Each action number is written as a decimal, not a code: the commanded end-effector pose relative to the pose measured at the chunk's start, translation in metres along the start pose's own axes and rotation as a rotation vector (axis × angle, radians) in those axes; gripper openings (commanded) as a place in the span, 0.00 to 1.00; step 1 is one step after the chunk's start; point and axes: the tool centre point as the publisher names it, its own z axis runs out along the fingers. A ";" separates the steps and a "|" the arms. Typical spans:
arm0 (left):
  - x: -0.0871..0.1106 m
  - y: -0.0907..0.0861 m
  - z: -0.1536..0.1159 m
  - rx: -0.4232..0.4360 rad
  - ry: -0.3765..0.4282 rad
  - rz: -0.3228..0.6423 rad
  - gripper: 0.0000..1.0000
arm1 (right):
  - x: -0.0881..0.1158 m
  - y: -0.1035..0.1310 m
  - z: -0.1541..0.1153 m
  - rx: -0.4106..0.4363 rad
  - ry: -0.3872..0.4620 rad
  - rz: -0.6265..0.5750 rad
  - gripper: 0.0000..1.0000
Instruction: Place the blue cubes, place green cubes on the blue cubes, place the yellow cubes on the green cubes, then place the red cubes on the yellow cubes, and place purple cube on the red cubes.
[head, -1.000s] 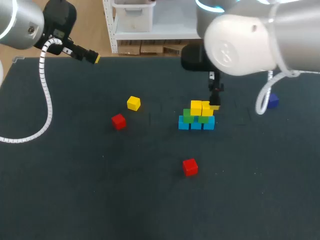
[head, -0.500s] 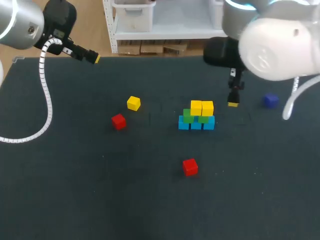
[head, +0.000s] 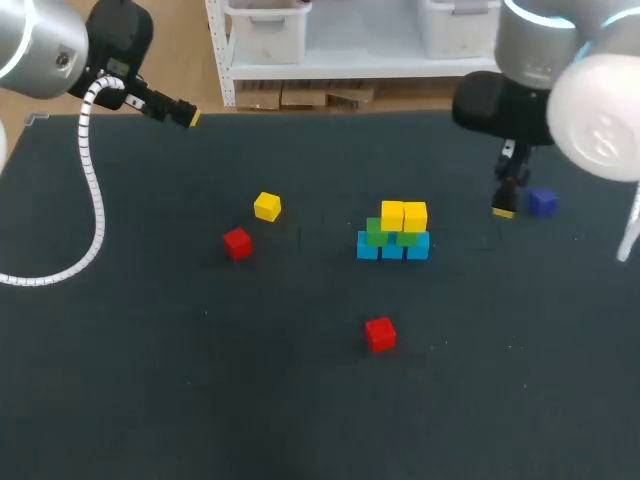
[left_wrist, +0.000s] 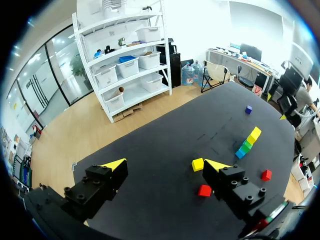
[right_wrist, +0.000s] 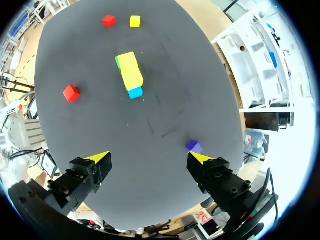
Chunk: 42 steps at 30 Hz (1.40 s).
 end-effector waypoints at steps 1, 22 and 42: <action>0.001 0.001 0.000 0.004 -0.004 0.002 1.00 | 0.015 0.006 0.000 0.025 -0.031 0.018 1.00; 0.001 0.001 0.000 0.004 -0.004 0.002 1.00 | 0.043 0.020 0.004 -0.011 -0.024 0.054 1.00; 0.001 0.001 0.000 0.004 -0.004 0.002 1.00 | 0.040 0.004 0.011 -0.004 -0.088 0.133 1.00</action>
